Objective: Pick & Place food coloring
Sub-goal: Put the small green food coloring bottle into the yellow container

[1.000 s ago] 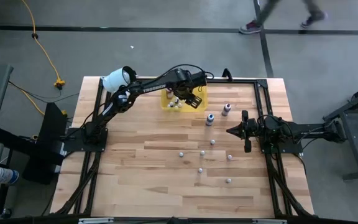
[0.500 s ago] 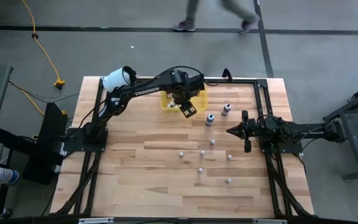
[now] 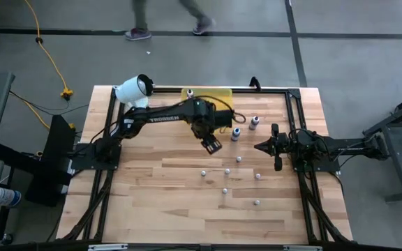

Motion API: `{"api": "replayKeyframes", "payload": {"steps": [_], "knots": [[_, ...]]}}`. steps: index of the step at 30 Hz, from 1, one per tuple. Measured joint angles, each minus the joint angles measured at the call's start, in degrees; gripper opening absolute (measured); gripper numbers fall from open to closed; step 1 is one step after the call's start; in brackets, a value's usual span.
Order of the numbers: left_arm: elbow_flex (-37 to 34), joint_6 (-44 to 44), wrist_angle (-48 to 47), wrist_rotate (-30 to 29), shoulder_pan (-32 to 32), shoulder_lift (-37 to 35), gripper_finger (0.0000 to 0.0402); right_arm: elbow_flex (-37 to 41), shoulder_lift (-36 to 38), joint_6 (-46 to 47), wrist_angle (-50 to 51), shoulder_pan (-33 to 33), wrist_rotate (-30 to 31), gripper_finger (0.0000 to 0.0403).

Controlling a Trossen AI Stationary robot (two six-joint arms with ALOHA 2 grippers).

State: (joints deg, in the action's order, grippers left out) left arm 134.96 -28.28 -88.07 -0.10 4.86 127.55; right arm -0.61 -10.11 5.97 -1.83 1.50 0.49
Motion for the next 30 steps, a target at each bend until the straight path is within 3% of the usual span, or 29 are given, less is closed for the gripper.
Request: {"api": "replayKeyframes", "payload": {"steps": [10,18,25,30], "knots": [[-0.02,-21.97,-0.83,-3.42,-7.57,0.0,0.0157,-0.01,0.0,0.0,-0.02,0.0,0.0,0.0],[-1.1,-33.24,-0.97,-3.96,-12.26,1.94,0.0156,0.01,0.0,-0.01,-0.04,0.01,-0.01,0.0],[-4.83,-37.94,0.07,-4.7,-14.66,3.64,0.0163,-0.01,-0.02,-0.01,0.02,0.0,-0.04,0.0],[-6.49,-39.09,2.59,-5.4,-15.45,4.59,0.0194,-0.01,-0.02,-0.01,0.04,0.0,-0.07,0.0]]}}
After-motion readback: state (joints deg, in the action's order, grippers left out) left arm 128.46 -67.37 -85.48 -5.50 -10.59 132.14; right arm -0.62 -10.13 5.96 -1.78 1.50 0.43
